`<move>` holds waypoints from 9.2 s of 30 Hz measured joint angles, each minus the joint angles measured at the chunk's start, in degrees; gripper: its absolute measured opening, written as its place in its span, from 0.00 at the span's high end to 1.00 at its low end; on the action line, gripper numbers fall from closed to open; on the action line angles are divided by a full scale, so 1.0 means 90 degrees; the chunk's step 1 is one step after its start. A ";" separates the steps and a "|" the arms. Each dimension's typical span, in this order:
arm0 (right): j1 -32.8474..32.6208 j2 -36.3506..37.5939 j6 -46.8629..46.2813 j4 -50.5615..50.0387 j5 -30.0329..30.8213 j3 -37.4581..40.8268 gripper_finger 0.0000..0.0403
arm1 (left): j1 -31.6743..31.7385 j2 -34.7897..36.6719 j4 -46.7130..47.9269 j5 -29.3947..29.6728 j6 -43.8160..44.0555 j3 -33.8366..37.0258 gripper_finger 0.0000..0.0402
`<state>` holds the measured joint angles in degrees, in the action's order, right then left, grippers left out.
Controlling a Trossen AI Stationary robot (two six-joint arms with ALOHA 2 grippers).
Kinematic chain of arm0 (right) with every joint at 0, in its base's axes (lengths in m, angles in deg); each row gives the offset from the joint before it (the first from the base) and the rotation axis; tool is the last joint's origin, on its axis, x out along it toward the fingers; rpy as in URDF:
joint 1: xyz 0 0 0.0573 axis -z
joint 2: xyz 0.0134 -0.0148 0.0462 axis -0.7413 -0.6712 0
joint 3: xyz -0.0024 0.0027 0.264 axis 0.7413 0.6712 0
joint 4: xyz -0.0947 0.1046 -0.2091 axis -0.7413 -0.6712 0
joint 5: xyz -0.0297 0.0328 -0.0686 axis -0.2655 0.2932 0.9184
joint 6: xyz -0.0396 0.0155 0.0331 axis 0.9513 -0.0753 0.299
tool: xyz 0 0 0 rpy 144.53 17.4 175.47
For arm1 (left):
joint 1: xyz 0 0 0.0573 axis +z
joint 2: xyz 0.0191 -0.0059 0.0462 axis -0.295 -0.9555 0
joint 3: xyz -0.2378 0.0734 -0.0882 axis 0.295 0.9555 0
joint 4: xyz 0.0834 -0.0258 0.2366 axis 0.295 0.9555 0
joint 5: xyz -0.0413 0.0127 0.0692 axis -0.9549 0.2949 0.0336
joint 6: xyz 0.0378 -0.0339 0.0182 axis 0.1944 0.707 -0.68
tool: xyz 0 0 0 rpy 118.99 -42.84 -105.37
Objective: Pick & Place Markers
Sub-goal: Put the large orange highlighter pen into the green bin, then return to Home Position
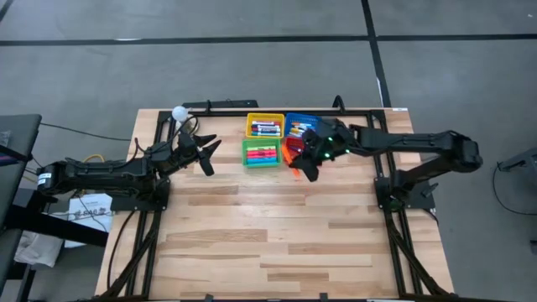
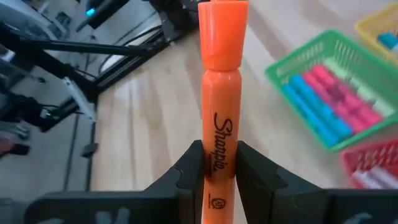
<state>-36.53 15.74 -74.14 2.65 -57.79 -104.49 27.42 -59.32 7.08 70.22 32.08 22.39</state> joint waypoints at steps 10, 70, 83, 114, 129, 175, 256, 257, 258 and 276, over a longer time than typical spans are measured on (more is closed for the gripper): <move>0.0457 -0.1855 0.2074 -0.1413 -0.0115 -0.1901 0.84 | 0.0000 0.0000 0.0005 0.0000 -0.0002 0.0000 0.71; 0.0926 -0.6561 0.5257 -0.4148 0.1224 -0.6153 0.84 | 0.0104 -0.0109 -0.0053 0.0100 -0.0022 0.0002 0.71; 0.0981 -0.6561 0.5255 -0.4315 0.1224 -0.6153 0.84 | 0.0104 -0.0109 -0.0059 0.0097 -0.0023 0.0002 0.71; 0.1041 -0.6553 0.5267 -0.4333 0.1207 -0.6153 0.78 | 0.0104 -0.0109 -0.0063 0.0097 -0.0022 0.0002 0.71; 0.1039 -0.6551 0.5264 -0.4360 0.1199 -0.6153 0.78 | 0.0104 -0.0109 -0.0085 0.0097 -0.0019 0.0002 0.71; 0.1192 -0.6478 0.4611 -0.6007 -0.0299 -0.8741 0.79 | 0.0112 0.0050 -0.0158 0.0097 0.0201 0.0007 0.71; 0.1053 0.5790 0.1019 -0.0721 0.0704 0.2945 0.79 | 0.0114 0.1596 0.1369 -0.2286 0.1111 0.0000 0.71; 0.1029 0.5916 0.0934 -0.0684 0.0702 0.3043 0.79 | 0.0117 0.1596 0.1335 -0.2347 0.1109 0.0000 0.71; 0.0997 0.6039 0.0842 -0.0565 0.0702 0.3164 0.79 | 0.0117 0.1598 0.1294 -0.2399 0.1106 0.0000 0.71; 0.0454 0.7685 0.0179 0.0581 0.1537 0.4900 0.79 | 0.0062 0.1265 0.0268 -0.2594 0.0646 0.0117 0.71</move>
<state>-32.44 84.90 -72.53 7.88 -43.96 -60.39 27.98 -47.93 9.49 46.88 37.89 23.44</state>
